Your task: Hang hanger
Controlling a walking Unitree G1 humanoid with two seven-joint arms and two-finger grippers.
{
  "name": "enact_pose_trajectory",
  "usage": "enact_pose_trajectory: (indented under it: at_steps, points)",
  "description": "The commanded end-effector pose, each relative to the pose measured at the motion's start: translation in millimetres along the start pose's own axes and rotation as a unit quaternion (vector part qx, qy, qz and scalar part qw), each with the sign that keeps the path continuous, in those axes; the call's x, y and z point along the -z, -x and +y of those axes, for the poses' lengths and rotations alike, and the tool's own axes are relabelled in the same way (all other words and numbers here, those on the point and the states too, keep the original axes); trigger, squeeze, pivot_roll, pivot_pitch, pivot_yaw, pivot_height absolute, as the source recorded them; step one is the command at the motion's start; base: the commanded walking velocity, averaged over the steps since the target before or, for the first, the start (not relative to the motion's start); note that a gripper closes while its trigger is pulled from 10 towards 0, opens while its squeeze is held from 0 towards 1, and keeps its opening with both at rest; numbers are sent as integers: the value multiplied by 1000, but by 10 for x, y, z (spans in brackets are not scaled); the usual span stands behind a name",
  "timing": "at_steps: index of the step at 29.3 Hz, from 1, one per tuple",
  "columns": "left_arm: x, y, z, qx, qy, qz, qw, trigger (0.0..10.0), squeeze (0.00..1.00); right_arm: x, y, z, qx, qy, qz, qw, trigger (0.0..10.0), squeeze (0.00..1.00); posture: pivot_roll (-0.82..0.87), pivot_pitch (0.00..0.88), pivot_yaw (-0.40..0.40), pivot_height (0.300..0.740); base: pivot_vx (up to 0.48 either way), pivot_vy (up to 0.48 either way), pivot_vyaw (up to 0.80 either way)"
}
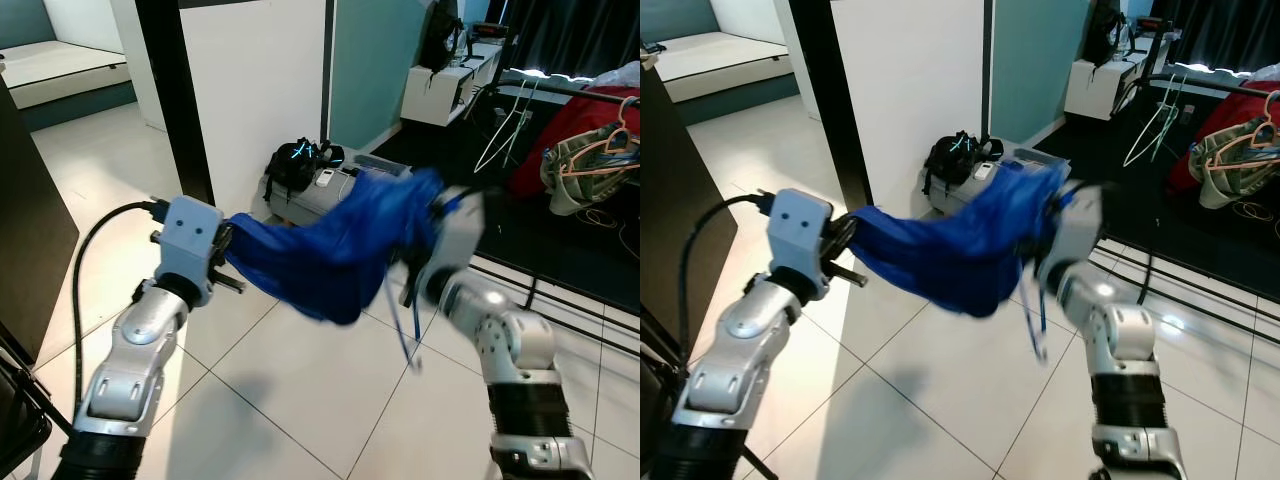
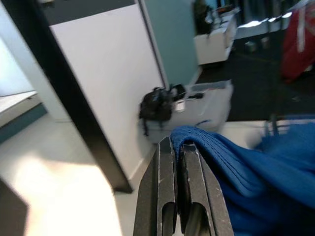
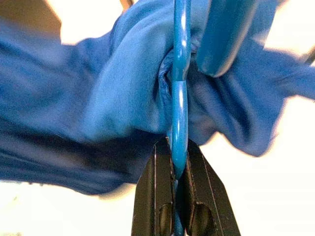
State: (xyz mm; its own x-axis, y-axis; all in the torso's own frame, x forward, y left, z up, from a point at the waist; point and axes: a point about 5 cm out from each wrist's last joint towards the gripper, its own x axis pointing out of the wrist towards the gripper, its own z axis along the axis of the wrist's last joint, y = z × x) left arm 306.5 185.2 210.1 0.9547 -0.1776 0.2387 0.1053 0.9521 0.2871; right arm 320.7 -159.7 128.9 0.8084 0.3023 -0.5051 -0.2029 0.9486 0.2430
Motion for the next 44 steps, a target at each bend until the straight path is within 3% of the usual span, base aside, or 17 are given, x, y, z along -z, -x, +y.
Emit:
enact_pose_trajectory:
  at_steps: [1, 10, 13, 16, 17, 22, 23, 24, 25, 26, 28, 29, 32, 36, 38, 44]
  points:
    - [52, 39, 147, -16, -16, 18, 1000, 10000, 0, -10, 30, -5, -10, 2, 7, 1000, 10000, 0, 22, 0, -21, 740, 0, 0, 0]
    - [13, 79, 289, -16, -31, 19, 999, 10000, 0, -43, 60, -137, 20, 3, 7, 1000, 10000, 0, 28, 0, -21, 740, 0, 0, 0]
    - [-44, 73, 336, -13, -40, 12, 999, 10000, 0, -162, 80, -247, 49, 7, -16, 999, 10000, 0, 35, 0, -21, 740, 0, 0, 0]
    - [-106, 47, 383, -12, -58, 4, 998, 10000, 0, -192, 103, -194, 18, 37, -9, 999, 10000, 0, 32, 0, -20, 740, 0, 0, 0]
    - [-126, 33, 408, -10, -72, 2, 997, 10000, 0, -152, 130, -115, -19, 71, 7, 997, 10000, 0, 32, 0, -19, 740, 0, 0, 0]
    - [-140, 18, 513, -16, -111, 5, 994, 10000, 0, -117, 215, -4, -87, 88, 21, 992, 10000, 0, 29, 0, -13, 740, 0, 0, 0]
    - [-147, 21, 606, -27, -134, 9, 991, 10000, 0, -186, 241, -62, -79, 79, 2, 994, 10000, 0, 28, 0, -12, 740, 0, 0, 0]
    - [-147, 21, 606, -27, -134, 9, 991, 10000, 0, -186, 241, -62, -79, 79, 2, 994, 10000, 0, 28, 0, -12, 740, 0, 0, 0]
    - [-165, 31, 737, -45, -158, 13, 986, 10000, 0, -319, 275, -178, -53, 67, -36, 996, 10000, 0, 24, 0, -9, 740, 0, 0, 0]
    - [-165, 31, 737, -45, -158, 13, 986, 10000, 0, -319, 275, -178, -53, 67, -36, 996, 10000, 0, 24, 0, -9, 740, 0, 0, 0]
    - [-224, 53, 957, -80, -191, 15, 978, 10000, 0, -556, 357, -385, -12, 25, -105, 994, 10000, 0, 24, 0, -9, 740, 0, 0, 0]
    - [-224, 53, 957, -80, -191, 15, 978, 10000, 0, -556, 357, -385, -12, 25, -105, 994, 10000, 0, 24, 0, -9, 740, 0, 0, 0]
    - [-400, 63, 1173, -117, -212, -10, 970, 10000, 0, -830, 493, -602, 45, 3, -191, 981, 10000, 0, 20, 0, -8, 740, 0, 0, 0]
    - [-573, 40, 1204, -120, -240, -46, 962, 10000, 0, -871, 519, -692, 86, 4, -213, 973, 10000, 0, 25, 0, -11, 740, 0, 0, 0]
    - [-665, 24, 1204, -117, -262, -60, 956, 10000, 0, -852, 500, -660, 76, -7, -209, 975, 10000, 0, 25, 0, -9, 740, 0, 0, 0]
    - [-743, 12, 1222, -120, -270, -73, 953, 10000, 0, -836, 480, -611, 57, -25, -207, 976, 10000, 0, 29, 0, -9, 740, 0, 0, 0]
